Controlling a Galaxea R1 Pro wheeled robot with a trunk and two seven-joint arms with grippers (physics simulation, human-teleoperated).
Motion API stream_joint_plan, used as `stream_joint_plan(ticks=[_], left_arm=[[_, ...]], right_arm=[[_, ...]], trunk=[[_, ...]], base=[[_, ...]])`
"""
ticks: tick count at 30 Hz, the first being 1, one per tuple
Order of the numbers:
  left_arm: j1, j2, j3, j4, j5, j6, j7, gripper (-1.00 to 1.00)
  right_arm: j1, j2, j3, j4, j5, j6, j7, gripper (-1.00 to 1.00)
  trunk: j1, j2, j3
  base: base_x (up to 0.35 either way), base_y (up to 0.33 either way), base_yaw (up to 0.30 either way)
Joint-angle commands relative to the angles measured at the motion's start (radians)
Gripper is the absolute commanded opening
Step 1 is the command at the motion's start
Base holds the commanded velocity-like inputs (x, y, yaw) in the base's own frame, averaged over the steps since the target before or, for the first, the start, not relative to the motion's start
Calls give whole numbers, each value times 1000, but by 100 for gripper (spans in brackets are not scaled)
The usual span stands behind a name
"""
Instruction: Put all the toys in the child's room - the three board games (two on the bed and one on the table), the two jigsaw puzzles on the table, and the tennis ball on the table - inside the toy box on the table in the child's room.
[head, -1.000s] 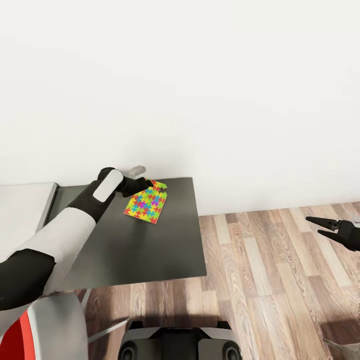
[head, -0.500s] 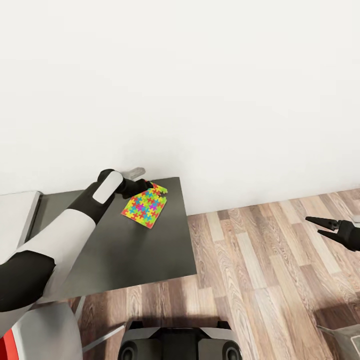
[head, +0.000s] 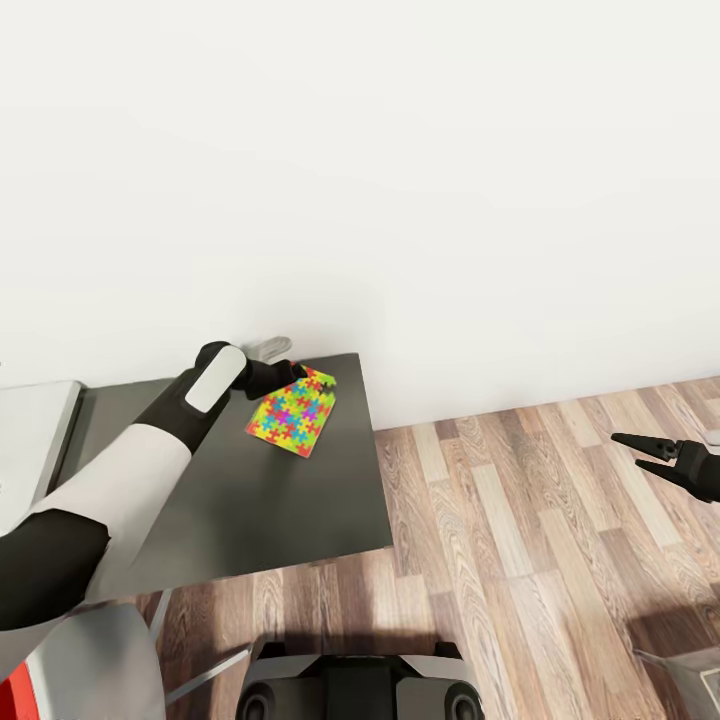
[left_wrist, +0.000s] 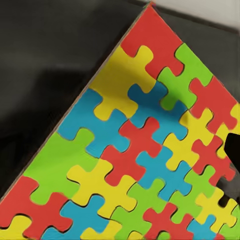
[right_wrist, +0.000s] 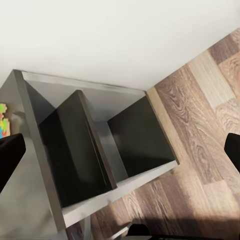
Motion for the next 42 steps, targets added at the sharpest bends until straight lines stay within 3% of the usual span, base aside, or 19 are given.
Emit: stream_joint_plan(ticks=[1, 12, 30, 42], left_arm=[[0, 1, -6, 18, 19, 0, 11, 100], [3, 1, -4, 17, 19, 0, 10, 100], [4, 3, -5, 16, 18, 0, -9, 100], [4, 3, -5, 16, 18, 0, -11, 100]], right_arm=[[-1, 0, -1, 0, 11, 5, 10, 100], [-1, 0, 0, 0, 11, 5, 10, 100], [-1, 0, 1, -20, 11, 5, 10, 100], [-1, -1, 4, -21, 10, 5, 10, 100]], trunk=[[1, -1, -1], [1, -1, -1], [1, -1, -1], [1, -1, -1]], base=[[-114, -15, -2], [-177, -20, -1], [-27, -2, -3], [-2, 0, -185]])
